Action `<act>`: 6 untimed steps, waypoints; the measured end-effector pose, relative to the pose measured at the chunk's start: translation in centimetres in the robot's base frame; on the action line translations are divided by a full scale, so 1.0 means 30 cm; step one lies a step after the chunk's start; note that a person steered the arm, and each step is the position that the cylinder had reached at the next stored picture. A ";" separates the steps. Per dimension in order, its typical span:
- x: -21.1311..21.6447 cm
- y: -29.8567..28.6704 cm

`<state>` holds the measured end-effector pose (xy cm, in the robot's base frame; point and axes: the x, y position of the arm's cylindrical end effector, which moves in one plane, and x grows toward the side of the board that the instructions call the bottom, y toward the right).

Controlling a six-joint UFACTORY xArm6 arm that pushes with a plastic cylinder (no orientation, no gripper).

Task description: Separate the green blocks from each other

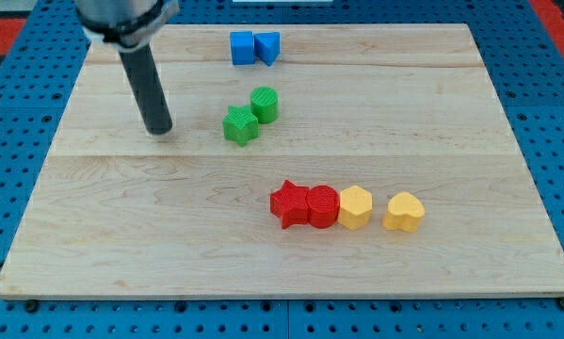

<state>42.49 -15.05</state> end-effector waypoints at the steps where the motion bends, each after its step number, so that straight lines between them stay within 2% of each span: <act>1: 0.118 0.141; 2: 0.115 0.313; 3: 0.027 0.377; 5: -0.186 0.273; 6: -0.226 0.308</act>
